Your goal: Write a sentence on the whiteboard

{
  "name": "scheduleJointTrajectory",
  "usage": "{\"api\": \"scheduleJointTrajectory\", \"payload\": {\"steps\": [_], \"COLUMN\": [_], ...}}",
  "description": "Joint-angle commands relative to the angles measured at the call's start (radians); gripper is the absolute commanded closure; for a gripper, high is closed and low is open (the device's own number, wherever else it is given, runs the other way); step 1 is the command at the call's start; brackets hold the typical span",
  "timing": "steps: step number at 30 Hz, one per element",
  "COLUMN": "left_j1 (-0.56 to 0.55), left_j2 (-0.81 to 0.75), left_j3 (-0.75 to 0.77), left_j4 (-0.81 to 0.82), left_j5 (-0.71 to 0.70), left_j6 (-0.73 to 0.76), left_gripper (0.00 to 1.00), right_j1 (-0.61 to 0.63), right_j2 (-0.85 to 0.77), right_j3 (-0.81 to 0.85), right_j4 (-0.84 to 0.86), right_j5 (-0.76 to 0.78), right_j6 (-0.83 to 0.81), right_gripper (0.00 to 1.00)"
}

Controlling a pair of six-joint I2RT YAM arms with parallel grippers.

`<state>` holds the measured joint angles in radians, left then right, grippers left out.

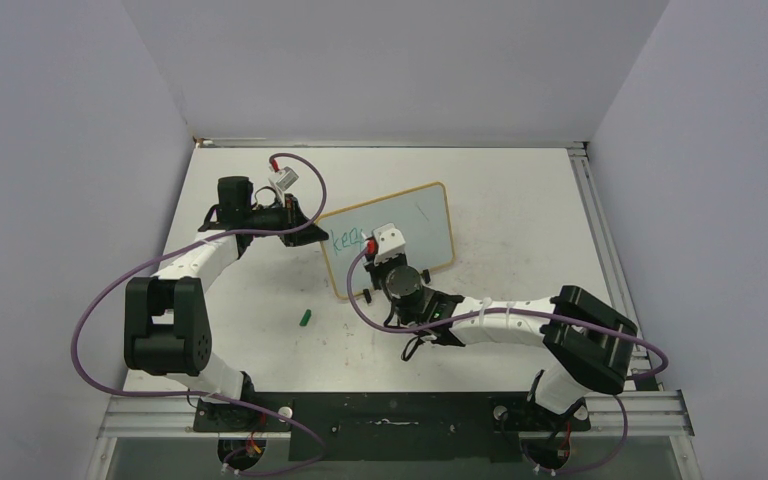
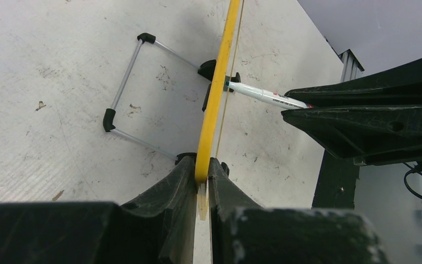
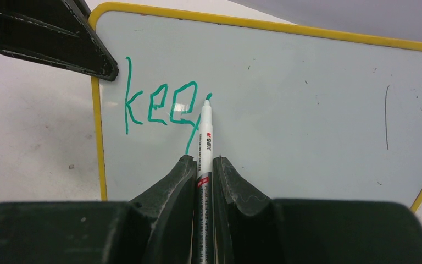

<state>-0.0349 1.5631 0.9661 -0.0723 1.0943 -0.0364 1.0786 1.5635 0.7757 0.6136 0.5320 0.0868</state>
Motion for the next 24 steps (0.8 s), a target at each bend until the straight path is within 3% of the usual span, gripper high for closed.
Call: {"api": "scheduleJointTrajectory", "payload": {"steps": [1, 24], "left_j1": [0.004, 0.004], "left_j2": [-0.028, -0.028], "left_j3": [0.039, 0.04], "left_j4": [-0.011, -0.012], "left_j5": [0.001, 0.001], "left_j6": [0.019, 0.019], "left_gripper": [1.0, 1.0], "right_j1": [-0.02, -0.007], "right_j2": [-0.001, -0.019], "right_j3": [0.015, -0.052], "right_j4": [0.036, 0.006], "right_j5": [0.041, 0.054], "right_j6": [0.013, 0.067], "right_gripper": [0.95, 0.95]}}
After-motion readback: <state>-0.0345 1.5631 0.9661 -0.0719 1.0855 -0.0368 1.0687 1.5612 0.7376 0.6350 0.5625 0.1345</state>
